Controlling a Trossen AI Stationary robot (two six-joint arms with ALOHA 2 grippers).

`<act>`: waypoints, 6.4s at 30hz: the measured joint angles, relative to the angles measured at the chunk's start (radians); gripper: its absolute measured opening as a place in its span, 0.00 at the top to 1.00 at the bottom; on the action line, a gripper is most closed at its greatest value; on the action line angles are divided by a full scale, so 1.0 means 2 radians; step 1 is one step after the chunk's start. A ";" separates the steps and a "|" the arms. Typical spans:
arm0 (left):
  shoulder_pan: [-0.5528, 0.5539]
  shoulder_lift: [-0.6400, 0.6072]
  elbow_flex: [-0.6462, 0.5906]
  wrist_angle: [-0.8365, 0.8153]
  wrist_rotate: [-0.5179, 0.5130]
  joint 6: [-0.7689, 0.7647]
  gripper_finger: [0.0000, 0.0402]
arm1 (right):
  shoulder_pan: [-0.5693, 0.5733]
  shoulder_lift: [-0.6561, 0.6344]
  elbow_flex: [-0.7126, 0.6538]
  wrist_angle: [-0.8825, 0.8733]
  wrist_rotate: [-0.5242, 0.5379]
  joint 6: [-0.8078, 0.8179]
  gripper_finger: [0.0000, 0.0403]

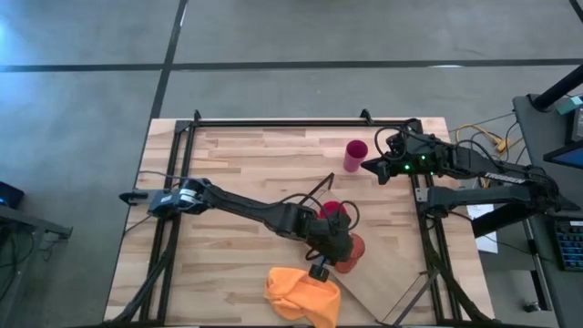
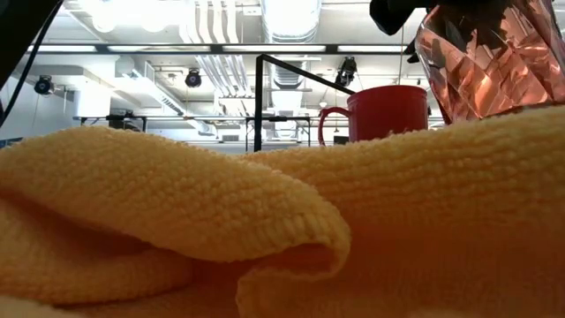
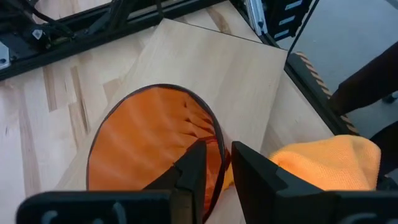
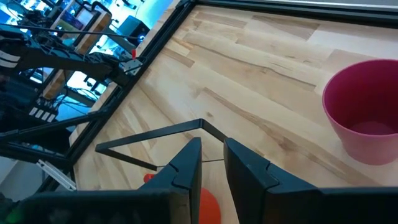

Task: Stack small to large cups/mugs on shelf
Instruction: Put the orange cup on the shelf, then put the pink cup on the shelf

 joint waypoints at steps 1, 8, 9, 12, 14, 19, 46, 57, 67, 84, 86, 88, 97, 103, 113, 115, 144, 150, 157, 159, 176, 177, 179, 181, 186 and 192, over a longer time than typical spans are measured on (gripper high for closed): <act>0.000 0.000 0.000 0.000 0.000 0.000 0.85 | 0.000 0.000 0.000 0.000 0.000 0.000 0.84; -0.003 0.000 -0.002 0.015 0.000 0.000 0.85 | 0.000 0.000 0.000 0.000 0.000 0.001 0.84; -0.004 0.000 -0.004 0.022 0.000 -0.001 0.85 | 0.000 0.000 0.000 0.000 0.000 0.002 0.84; -0.006 0.006 -0.005 0.043 0.000 -0.001 0.85 | 0.000 0.000 0.000 0.000 0.000 0.002 0.84; -0.007 0.012 -0.005 0.049 0.000 -0.001 0.85 | 0.000 0.000 0.000 0.000 0.000 0.002 0.84; -0.007 0.013 -0.006 0.049 -0.028 -0.001 0.85 | 0.004 0.000 0.000 0.001 -0.002 0.002 0.84; -0.014 -0.064 0.027 0.001 -0.168 0.001 0.85 | -0.005 0.014 0.000 -0.004 -0.008 -0.194 0.84; -0.013 -0.194 0.023 -0.034 -0.209 0.000 0.85 | -0.051 0.075 0.003 -0.058 0.044 -0.271 0.84; -0.012 -0.264 0.001 -0.037 -0.259 0.001 0.85 | -0.073 0.137 0.029 -0.046 0.045 -0.364 0.84; -0.008 -0.266 0.000 -0.036 -0.260 0.011 0.85 | -0.119 0.203 0.029 -0.040 0.045 -0.382 0.84; -0.007 -0.265 0.000 -0.036 -0.261 0.018 0.85 | -0.123 0.202 0.029 -0.041 0.043 -0.382 0.84; -0.005 -0.265 0.000 -0.036 -0.267 0.019 0.85 | -0.128 0.200 0.029 -0.040 0.036 -0.382 0.84; 0.009 -0.264 -0.002 -0.036 -0.273 0.019 0.85 | -0.136 0.200 0.029 -0.040 -0.013 -0.387 0.84; 0.013 -0.264 -0.002 -0.036 -0.273 0.019 0.85 | -0.139 0.200 0.029 -0.040 -0.012 -0.395 0.84; 0.014 -0.264 -0.002 -0.036 -0.273 0.019 0.85 | -0.139 0.200 0.029 -0.039 -0.015 -0.395 0.84; 0.014 -0.264 -0.002 -0.036 -0.273 0.019 0.85 | -0.139 0.201 0.029 -0.039 -0.021 -0.395 0.84; 0.014 -0.263 -0.002 -0.036 -0.272 0.018 0.85 | -0.139 0.265 0.028 -0.002 -0.008 -0.403 0.92; 0.014 -0.263 -0.002 -0.036 -0.272 0.018 0.85 | -0.139 0.286 0.035 0.001 -0.008 -0.391 0.97; 0.014 -0.263 -0.002 -0.036 -0.272 0.017 0.85 | -0.129 0.235 0.121 -0.136 -0.011 -0.380 0.98; 0.014 -0.263 -0.002 -0.036 -0.272 0.016 0.85 | -0.128 0.221 0.160 -0.221 -0.009 -0.367 0.98; 0.015 -0.263 -0.016 -0.036 -0.272 0.018 0.85 | 0.070 0.088 0.252 -0.437 -0.009 -0.077 0.98; 0.016 -0.263 -0.017 -0.036 -0.272 0.018 0.85 | 0.096 0.087 0.249 -0.437 -0.010 -0.062 0.98; 0.019 -0.263 -0.023 -0.036 -0.272 0.018 0.85 | 0.146 0.087 0.246 -0.432 -0.011 -0.031 0.98; 0.023 -0.263 -0.029 -0.036 -0.272 0.018 0.85 | 0.197 0.090 0.246 -0.418 -0.009 -0.002 0.98; 0.027 -0.263 -0.037 -0.036 -0.272 0.018 0.85 | 0.315 0.109 0.245 -0.361 0.006 0.042 0.98; 0.027 -0.263 -0.038 -0.035 -0.272 0.018 0.85 | 0.418 0.133 0.245 -0.323 0.019 0.057 0.98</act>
